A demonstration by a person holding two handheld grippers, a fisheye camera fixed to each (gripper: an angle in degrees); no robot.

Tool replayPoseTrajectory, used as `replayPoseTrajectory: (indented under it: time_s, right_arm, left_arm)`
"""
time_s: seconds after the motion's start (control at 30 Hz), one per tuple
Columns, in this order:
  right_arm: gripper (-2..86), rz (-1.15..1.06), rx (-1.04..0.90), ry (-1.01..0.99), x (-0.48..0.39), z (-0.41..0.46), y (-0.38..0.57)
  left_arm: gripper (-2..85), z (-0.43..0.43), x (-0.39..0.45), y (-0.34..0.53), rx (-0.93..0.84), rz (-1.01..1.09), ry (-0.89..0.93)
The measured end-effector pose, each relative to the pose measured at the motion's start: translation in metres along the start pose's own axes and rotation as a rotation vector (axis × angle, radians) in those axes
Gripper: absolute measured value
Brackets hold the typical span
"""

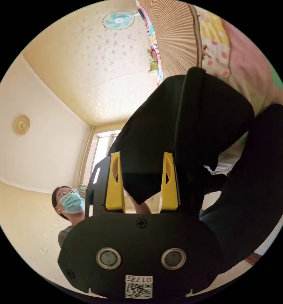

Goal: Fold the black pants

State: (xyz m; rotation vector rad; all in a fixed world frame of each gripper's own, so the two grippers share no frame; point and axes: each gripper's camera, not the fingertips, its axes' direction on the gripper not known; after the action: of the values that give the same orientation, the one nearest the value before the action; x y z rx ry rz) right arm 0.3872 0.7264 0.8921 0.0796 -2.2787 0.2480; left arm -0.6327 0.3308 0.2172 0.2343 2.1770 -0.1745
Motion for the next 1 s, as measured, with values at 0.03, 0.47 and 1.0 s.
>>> replayPoseTrajectory:
  time_s: [0.03, 0.47, 1.0]
  right_arm:
    - [17.3, 0.028, -0.078, -0.041, 0.009, 0.013, 0.001]
    - [19.4, 0.136, -0.288, -0.453, 0.066, 0.034, 0.014]
    - [0.3, 0.218, -0.2, -0.461, 0.075, 0.038, -0.028]
  left_arm:
    - [1.6, -0.005, 0.007, -0.006, 0.025, 0.025, 0.022]
    - [1.5, -0.072, 0.085, -0.021, 0.109, 0.182, -0.061]
    - [1.1, -0.208, 0.153, 0.019, 0.352, 0.342, -0.039]
